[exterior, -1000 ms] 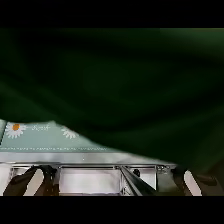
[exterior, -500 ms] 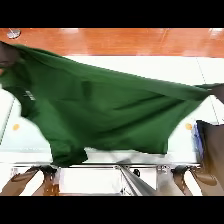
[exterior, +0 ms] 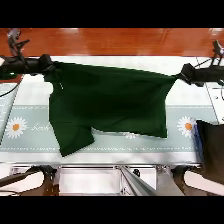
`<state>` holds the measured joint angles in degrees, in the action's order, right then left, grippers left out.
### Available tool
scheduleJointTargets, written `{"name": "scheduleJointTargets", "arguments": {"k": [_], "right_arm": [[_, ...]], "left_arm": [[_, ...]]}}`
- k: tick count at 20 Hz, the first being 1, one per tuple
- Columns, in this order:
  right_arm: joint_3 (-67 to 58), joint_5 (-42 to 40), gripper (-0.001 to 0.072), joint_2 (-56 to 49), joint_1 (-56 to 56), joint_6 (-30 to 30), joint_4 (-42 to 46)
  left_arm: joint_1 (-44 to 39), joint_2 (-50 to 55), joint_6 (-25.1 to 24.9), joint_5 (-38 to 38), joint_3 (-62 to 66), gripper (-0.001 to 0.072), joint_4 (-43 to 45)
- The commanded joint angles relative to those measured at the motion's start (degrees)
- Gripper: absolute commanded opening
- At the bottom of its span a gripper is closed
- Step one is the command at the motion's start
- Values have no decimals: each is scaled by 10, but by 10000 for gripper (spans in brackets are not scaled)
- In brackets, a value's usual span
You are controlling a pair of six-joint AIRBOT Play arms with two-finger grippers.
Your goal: Fold the shirts.
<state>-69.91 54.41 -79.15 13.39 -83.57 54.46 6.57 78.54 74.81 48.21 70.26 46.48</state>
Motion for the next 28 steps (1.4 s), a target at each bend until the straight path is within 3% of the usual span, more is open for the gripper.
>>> {"name": "scheduleJointTargets", "arguments": {"k": [1,2,3,6,8,9,11,12,15,17,19,21,28], "right_arm": [[-93,-5,180,-133,0,1,-90],[-111,3,567,-149,4,-4,-115],[-127,19,625,-155,10,0,-129],[-176,151,625,-144,69,9,-108],[-182,266,625,-120,120,15,-55],[-172,316,625,-103,136,31,11],[-79,320,625,-40,151,30,137],[-3,278,624,3,165,15,136],[216,167,624,145,176,67,45],[327,154,624,226,175,105,-25],[398,155,621,282,175,121,-80],[437,158,620,318,175,123,-100],[455,170,620,343,175,118,-107]], "left_arm": [[-15,76,2,-26,21,226,-75],[-15,83,10,-19,27,622,-79],[-9,84,13,-4,34,704,-78],[56,84,33,150,84,704,-2],[117,77,122,253,97,704,136],[145,70,119,290,89,704,178],[194,35,12,338,11,704,176],[211,10,8,332,-51,704,170],[269,-59,5,273,-220,704,155],[316,-73,-42,266,-285,703,79],[343,-69,-48,246,-321,703,7],[340,-68,-67,214,-345,703,-37],[240,-37,-71,161,-356,703,-41]]}}
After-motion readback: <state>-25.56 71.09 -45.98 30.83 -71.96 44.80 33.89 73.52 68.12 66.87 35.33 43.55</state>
